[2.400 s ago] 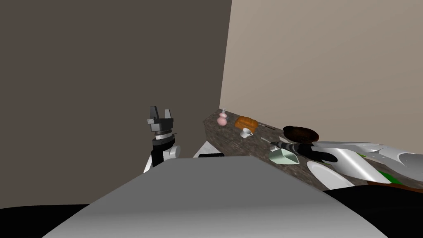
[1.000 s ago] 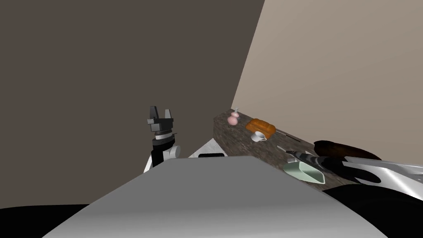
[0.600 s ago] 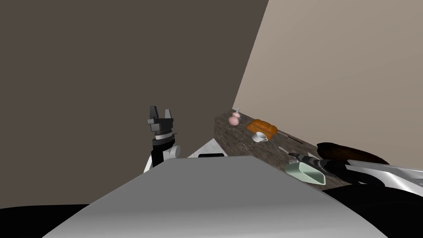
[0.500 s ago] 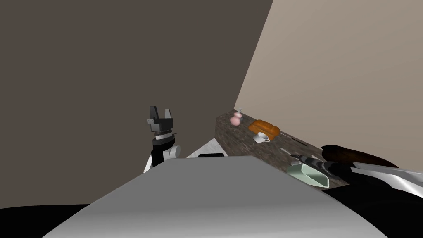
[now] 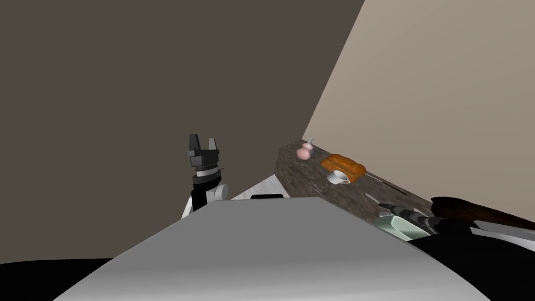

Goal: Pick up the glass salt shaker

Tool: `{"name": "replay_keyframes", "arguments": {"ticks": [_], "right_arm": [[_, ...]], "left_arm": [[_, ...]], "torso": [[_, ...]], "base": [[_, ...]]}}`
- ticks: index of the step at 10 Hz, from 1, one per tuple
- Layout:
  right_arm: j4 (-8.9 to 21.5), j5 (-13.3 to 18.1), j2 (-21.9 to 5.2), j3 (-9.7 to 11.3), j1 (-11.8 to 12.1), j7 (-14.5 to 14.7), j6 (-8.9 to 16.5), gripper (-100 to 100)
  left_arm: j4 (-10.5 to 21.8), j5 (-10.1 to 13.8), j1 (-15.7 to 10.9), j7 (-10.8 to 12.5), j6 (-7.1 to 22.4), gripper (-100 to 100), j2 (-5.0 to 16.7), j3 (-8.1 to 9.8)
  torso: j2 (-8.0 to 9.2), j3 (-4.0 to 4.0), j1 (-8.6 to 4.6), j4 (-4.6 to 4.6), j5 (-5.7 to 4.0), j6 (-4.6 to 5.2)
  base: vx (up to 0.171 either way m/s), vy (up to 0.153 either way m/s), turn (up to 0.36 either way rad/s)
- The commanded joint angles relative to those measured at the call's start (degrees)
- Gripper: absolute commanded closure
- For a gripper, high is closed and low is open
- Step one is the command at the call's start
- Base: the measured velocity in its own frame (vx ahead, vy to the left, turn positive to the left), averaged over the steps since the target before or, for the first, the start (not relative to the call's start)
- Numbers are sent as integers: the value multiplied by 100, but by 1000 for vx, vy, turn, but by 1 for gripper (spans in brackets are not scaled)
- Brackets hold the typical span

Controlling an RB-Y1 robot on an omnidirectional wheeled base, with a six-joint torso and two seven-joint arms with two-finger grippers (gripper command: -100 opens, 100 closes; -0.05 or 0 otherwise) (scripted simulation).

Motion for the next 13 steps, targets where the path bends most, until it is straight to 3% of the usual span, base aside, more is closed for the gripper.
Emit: {"name": "replay_keyframes", "arguments": {"ticks": [1, 2, 3, 5, 6, 8, 9, 10, 11, 12, 13], "right_arm": [[286, -34, 85, -45, 120, -50, -174, -100], [366, -34, 85, -45, 120, -50, -174, -100], [569, -58, 316, -61, 271, -143, -424, -100], [831, -58, 316, -61, 271, -143, -424, -100], [1084, -82, 547, -77, 423, -236, -673, -100], [1288, -82, 547, -77, 423, -236, -673, -100], [1510, -106, 778, -94, 575, -330, -923, -100], [1744, -106, 778, -94, 575, -330, -923, -100], [1634, -81, 709, -22, 498, -380, -929, -100], [1643, -86, 707, -28, 504, -389, -927, 100], [1642, -85, 708, -27, 504, -388, -927, 100]], "left_arm": [[0, 0, 0, 0, 0, 0, 0, 0], [0, 0, 1, 0, 0, 0, 0, 1], [0, 0, 2, 0, 0, 0, 0, 1], [0, 0, 1, 0, 0, 0, 0, 1], [0, 0, 2, 0, 0, 0, 0, 1], [0, 0, 1, 0, 0, 0, 0, 1], [0, 0, 2, 0, 0, 0, 0, 2], [0, 0, 0, 0, 0, 0, 0, 0], [0, 0, 2, 0, 0, 0, 0, 1], [0, 0, 2, 0, 0, 0, 1, 2], [0, 0, 3, 0, 0, 0, 1, 2]], "torso": [[0, 0, 0, 0, 0, 0], [7, 5, 3, 3, 4, 9], [2, 3, -3, 2, 3, 14], [7, 6, 8, 3, 5, 11], [-1, 1, -2, 2, 3, 14], [9, 6, 5, 3, 4, 11], [3, 3, -5, 2, 2, 15], [3, 3, 0, 2, 2, 3], [6, 4, 2, 2, 5, 10], [0, 1, -6, 2, 2, 14], [-6, -2, -12, 0, 0, 13]], "base": [[-69, 41, 275], [-32, 19, 3], [-68, 53, 352], [-36, 38, 112], [-52, 56, 373], [-46, 32, 117], [-40, 42, 346], [-54, 46, 249], [-23, 16, 20], [0, 0, 0], [0, 0, 0]]}}
